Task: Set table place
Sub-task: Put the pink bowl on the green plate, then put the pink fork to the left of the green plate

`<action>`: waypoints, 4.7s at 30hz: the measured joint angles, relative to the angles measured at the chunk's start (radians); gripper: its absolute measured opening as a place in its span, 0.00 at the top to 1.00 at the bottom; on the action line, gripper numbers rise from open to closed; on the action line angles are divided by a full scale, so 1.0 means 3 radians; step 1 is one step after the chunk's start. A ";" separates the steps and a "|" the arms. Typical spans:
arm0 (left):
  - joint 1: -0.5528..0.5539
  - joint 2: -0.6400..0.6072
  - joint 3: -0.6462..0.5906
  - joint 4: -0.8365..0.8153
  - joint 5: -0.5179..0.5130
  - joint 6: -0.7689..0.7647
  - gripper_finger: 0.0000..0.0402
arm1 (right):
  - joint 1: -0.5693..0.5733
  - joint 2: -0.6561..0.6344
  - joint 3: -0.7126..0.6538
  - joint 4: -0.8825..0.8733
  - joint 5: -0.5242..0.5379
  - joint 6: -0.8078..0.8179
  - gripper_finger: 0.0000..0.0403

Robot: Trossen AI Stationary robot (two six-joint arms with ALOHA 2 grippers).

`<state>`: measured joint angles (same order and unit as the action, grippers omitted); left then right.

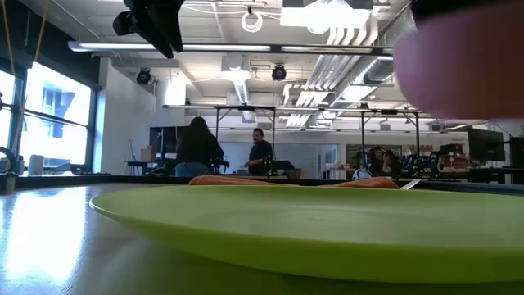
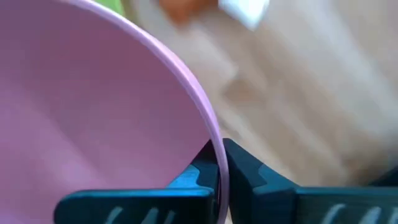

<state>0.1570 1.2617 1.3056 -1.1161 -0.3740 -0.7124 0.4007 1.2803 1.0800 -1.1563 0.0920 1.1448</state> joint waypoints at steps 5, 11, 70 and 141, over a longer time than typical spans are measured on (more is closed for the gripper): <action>0.0000 0.0000 0.0000 -0.0001 -0.0010 0.0000 0.66 | -0.0255 0.0080 0.0826 -0.0026 0.0411 -0.0532 1.00; 0.0000 0.0000 0.0000 -0.0005 -0.0010 0.0001 0.66 | -0.0398 0.0699 0.1470 0.0015 0.0464 -0.1186 1.00; 0.0000 0.0001 -0.0001 -0.0039 0.0051 0.0605 0.66 | -0.0334 0.2282 0.1320 0.1251 -0.0739 -0.1031 0.99; 0.0000 0.0001 -0.0001 -0.0029 0.0083 0.0075 0.66 | -0.3917 0.1042 -0.0165 0.1242 -0.0211 -0.5584 0.70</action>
<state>0.1570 1.2621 1.3052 -1.1249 -0.3492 -0.6898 -0.7745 1.5928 1.0306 -0.7837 0.0286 -0.5304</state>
